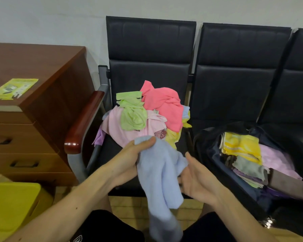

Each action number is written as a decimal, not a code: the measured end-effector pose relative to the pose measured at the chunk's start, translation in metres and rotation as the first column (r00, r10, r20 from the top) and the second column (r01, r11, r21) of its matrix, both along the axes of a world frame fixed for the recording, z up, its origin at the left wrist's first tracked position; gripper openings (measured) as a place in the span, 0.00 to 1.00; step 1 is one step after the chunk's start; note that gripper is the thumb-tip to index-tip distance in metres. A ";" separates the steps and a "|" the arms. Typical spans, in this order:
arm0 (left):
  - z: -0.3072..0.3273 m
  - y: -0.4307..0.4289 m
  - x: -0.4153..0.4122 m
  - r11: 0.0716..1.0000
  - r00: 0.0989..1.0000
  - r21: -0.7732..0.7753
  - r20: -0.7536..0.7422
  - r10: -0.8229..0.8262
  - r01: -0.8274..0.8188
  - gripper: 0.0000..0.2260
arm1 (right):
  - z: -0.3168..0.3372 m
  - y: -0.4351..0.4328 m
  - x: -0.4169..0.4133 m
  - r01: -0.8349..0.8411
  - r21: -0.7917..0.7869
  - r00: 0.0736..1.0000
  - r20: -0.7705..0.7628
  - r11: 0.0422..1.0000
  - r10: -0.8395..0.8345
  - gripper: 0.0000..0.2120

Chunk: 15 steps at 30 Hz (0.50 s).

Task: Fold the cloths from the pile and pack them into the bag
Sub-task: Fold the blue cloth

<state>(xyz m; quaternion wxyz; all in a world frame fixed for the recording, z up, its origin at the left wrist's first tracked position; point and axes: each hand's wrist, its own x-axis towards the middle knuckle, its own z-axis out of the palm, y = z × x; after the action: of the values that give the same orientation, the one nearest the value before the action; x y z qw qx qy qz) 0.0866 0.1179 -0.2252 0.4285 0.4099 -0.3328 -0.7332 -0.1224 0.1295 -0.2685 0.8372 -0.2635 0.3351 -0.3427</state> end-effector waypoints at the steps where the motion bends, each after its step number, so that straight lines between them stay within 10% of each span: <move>1: 0.005 -0.003 0.001 1.000 1.000 -0.015 0.023 0.016 -0.016 0.11 | 0.001 -0.001 -0.002 0.038 -0.020 0.999 0.026 0.999 -0.038 0.35; 6: 0.014 -0.004 0.005 0.992 0.995 -0.112 0.079 0.065 -0.056 0.09 | 0.015 -0.003 -0.007 0.192 -0.071 0.979 0.089 0.979 -0.186 0.36; 15: 0.019 -0.004 0.017 0.986 0.933 -0.163 0.348 0.092 -0.036 0.12 | 0.047 -0.008 -0.001 0.241 -0.469 0.828 -0.358 0.850 -0.432 0.13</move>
<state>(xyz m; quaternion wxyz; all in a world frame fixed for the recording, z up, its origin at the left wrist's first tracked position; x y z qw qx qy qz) 0.1040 0.1138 -0.2064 0.4155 0.5115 -0.4467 -0.6052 -0.1231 0.1213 -0.2211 0.5879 -0.4377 0.4832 -0.4790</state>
